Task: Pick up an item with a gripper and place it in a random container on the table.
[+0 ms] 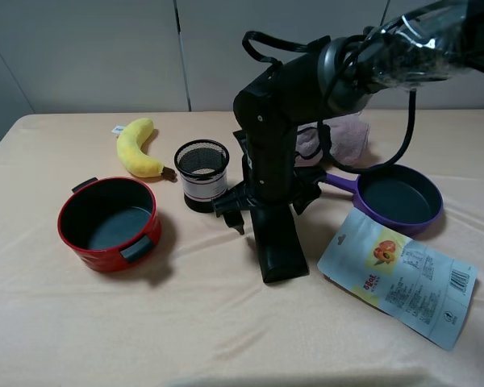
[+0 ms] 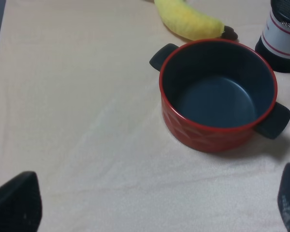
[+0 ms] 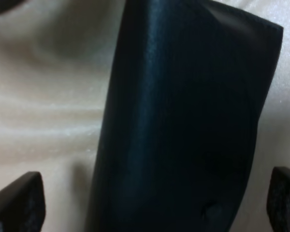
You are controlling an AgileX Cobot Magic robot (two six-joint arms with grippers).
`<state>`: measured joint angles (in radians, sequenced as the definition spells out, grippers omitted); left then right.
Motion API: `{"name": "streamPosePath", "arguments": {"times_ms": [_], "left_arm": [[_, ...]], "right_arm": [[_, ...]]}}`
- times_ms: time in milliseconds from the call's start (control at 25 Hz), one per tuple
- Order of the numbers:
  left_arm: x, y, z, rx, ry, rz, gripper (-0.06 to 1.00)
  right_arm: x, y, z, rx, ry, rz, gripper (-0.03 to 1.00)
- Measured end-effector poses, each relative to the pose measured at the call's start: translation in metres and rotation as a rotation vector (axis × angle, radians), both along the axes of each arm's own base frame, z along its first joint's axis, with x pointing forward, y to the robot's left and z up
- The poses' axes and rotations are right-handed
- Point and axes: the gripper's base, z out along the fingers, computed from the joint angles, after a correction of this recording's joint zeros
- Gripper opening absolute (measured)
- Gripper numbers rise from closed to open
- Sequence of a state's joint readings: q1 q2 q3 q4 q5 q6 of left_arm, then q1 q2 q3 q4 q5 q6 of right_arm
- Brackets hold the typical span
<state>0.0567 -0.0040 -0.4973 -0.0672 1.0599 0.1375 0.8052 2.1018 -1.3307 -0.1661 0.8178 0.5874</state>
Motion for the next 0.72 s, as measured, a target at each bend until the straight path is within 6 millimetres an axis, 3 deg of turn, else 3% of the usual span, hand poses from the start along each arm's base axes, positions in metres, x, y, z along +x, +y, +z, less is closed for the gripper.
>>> {"name": "streamPosePath", "arguments": {"times_ms": [200, 720], "left_arm": [[0.0, 0.0, 0.0, 0.0, 0.0, 0.0, 0.99], [0.0, 0.0, 0.0, 0.0, 0.0, 0.0, 0.99]], "right_arm": [[0.002, -0.001, -0.01, -0.015, 0.008, 0.002, 0.69], [0.005, -0.001, -0.014, -0.018, -0.012, 0.016, 0.69]]}}
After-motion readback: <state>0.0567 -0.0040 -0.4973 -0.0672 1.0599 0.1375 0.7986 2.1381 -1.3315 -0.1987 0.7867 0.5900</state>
